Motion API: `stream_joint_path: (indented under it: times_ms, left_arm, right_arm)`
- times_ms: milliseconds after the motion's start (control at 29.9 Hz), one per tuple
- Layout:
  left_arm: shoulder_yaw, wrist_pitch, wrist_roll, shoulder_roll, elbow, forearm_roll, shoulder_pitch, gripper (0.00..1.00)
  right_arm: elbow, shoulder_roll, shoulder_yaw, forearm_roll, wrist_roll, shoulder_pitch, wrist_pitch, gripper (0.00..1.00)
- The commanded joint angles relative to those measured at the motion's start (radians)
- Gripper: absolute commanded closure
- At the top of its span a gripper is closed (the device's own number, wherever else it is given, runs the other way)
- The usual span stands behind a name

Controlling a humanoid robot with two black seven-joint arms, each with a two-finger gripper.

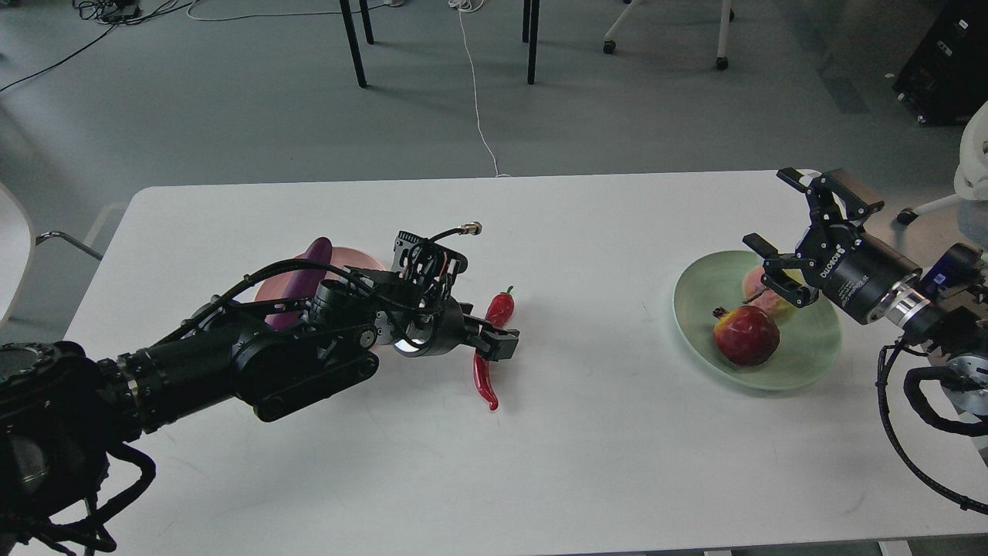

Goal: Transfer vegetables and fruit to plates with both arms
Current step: 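Move the left gripper to the red chili pepper and grasp it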

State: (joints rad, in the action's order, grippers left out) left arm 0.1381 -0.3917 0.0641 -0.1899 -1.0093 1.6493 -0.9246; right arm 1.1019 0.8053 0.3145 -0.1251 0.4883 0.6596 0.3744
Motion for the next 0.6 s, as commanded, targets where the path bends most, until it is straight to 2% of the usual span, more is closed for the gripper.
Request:
stream_joint_path:
  times_ms: [0, 167, 334, 435, 468, 569]
  left_arm:
    - [0.0, -0.001, -0.003, 0.003, 0.0, 0.0, 0.006, 0.3]
    - [0.0, 0.001, -0.003, 0.02, 0.001, 0.0, 0.004, 0.31]
    - [-0.002, -0.003, -0.007, 0.018, 0.002, 0.003, 0.006, 0.5]
    - [0.0, -0.004, -0.009, 0.018, 0.002, 0.003, 0.006, 0.78]
    - [0.0, -0.004, -0.009, 0.018, 0.003, 0.003, 0.003, 0.84]
    - [0.0, -0.004, -0.007, 0.015, 0.003, 0.004, -0.003, 0.89]
  right_arm:
    - [0.0, 0.0, 0.0, -0.001, 0.0, 0.0, 0.0, 0.02]
    - [0.0, 0.0, 0.0, -0.001, 0.0, -0.003, 0.0, 0.02]
    - [0.0, 0.0, 0.0, -0.001, 0.0, -0.003, 0.0, 0.02]
    - [0.0, 0.0, 0.0, -0.001, 0.0, -0.006, 0.0, 0.02]
    - [0.0, 0.0, 0.0, 0.001, 0.0, -0.006, 0.0, 0.02]
    - [0.0, 0.0, 0.0, -0.001, 0.0, -0.006, 0.0, 0.02]
